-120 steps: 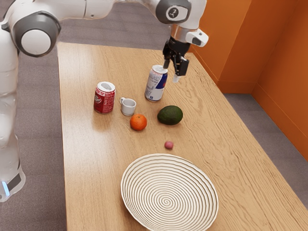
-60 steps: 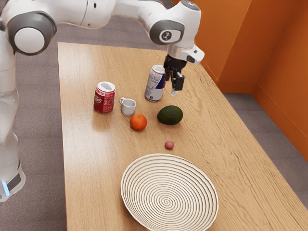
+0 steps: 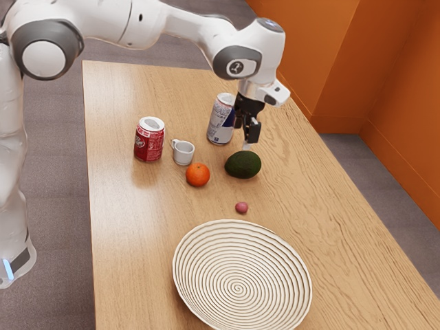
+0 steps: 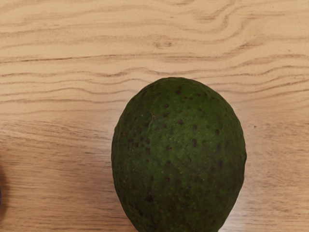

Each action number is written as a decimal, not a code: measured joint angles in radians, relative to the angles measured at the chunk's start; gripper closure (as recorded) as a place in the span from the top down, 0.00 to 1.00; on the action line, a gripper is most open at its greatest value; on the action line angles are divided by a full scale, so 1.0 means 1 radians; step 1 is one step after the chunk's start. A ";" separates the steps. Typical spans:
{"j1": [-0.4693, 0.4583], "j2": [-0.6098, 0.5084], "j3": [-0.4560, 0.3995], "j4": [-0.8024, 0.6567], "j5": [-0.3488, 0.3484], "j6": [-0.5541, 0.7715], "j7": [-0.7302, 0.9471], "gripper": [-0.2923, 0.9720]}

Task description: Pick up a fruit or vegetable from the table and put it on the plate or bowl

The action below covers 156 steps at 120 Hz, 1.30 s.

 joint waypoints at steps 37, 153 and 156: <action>0.011 0.020 0.000 -0.015 -0.017 0.032 0.016 0.77; 0.019 0.073 -0.011 -0.050 -0.045 0.085 0.044 0.77; 0.020 0.076 -0.011 -0.050 -0.045 0.085 0.045 0.77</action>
